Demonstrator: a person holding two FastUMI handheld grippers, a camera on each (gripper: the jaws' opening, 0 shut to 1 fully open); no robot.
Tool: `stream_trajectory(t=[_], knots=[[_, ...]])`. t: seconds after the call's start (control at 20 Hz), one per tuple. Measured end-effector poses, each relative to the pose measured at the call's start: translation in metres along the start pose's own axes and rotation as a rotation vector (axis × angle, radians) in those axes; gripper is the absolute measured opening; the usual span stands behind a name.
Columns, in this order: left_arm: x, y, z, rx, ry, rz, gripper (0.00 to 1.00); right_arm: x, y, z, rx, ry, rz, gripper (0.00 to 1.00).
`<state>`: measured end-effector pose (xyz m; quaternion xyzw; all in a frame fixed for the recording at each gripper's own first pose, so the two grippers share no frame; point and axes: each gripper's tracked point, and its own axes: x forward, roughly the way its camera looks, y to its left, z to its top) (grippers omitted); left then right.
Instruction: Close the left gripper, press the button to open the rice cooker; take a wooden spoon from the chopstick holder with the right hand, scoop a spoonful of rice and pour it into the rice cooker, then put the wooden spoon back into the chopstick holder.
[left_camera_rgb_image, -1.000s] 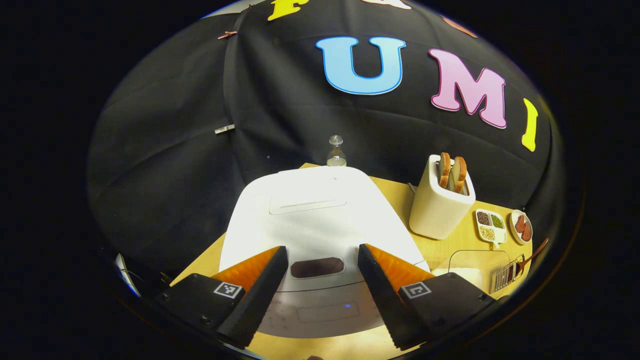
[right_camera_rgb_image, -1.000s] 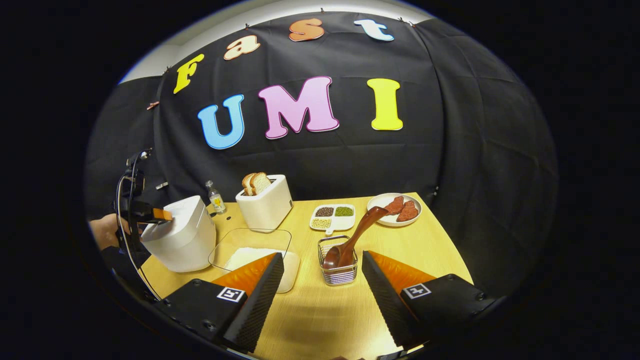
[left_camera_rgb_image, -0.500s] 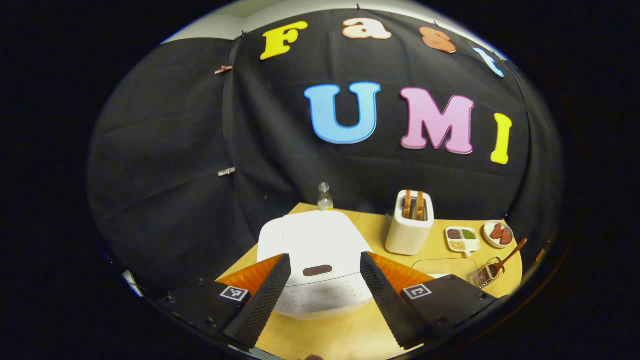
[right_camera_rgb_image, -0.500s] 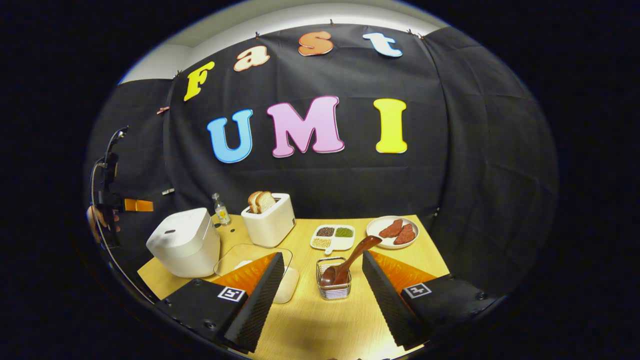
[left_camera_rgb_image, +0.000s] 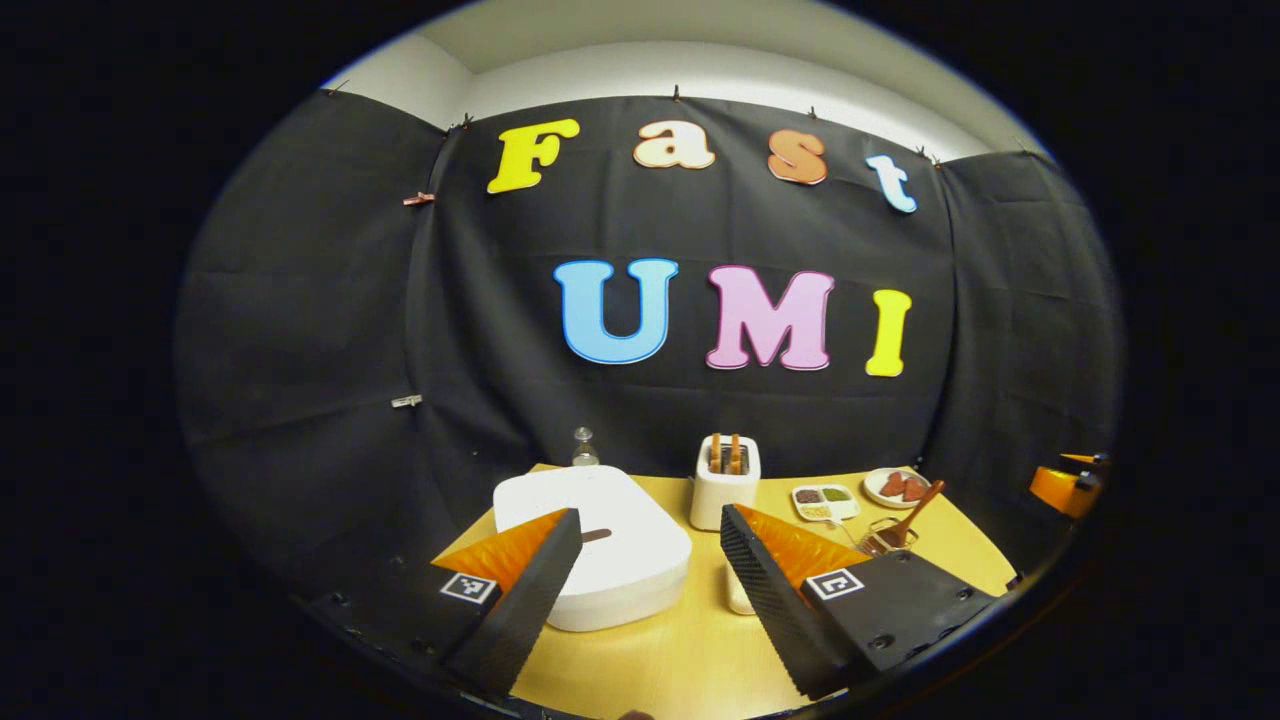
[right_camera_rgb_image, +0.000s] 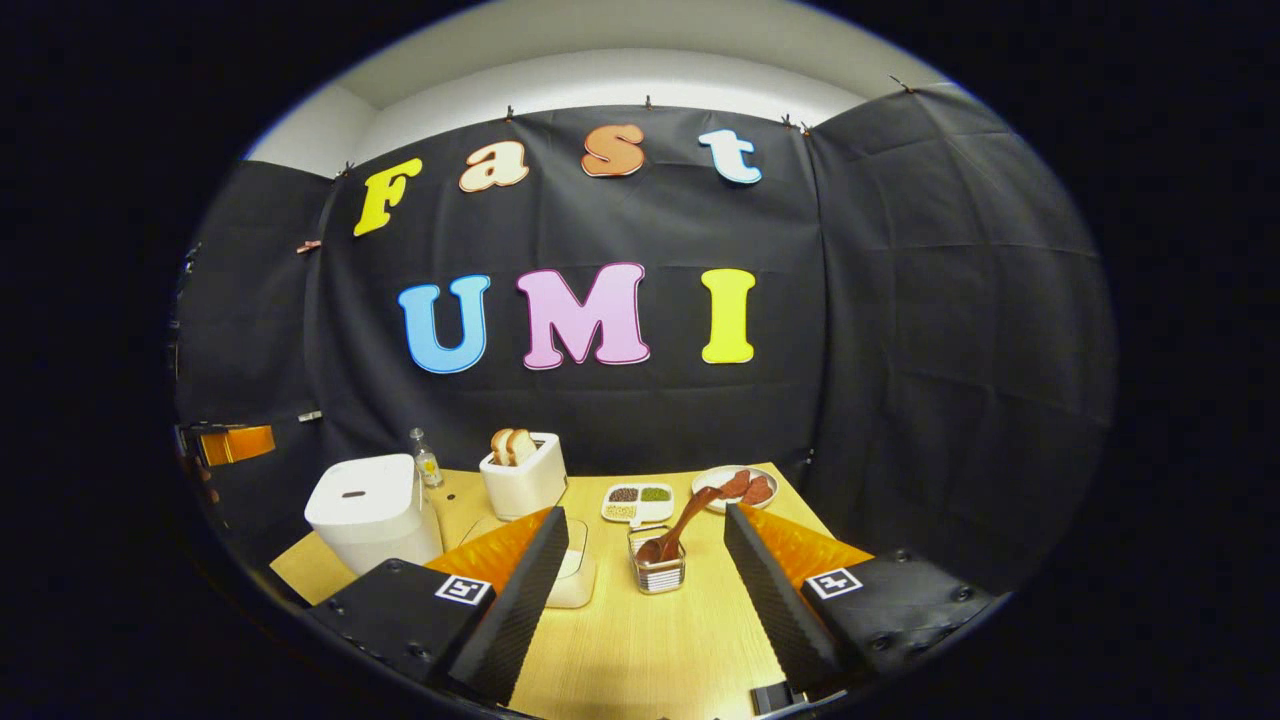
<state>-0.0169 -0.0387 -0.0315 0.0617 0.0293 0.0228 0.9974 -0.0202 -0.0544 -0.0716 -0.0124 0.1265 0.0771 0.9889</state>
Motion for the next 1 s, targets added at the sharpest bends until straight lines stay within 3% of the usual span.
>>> stream_trajectory(t=[0.25, 0.55, 1.0], knots=[[-0.031, 0.015, -0.015, -0.073, -0.008, -0.036, 0.96, -0.051, 0.024, -0.036, 0.003, 0.067, -0.001, 0.98], [-0.037, 0.043, -0.023, -0.112, 0.022, -0.016, 0.95, -0.053, 0.044, -0.023, 0.044, 0.042, 0.008, 0.98], [-0.039, 0.042, -0.026, -0.043, -0.010, -0.044, 0.95, -0.053, 0.048, -0.023, 0.066, 0.040, -0.016, 0.98]])
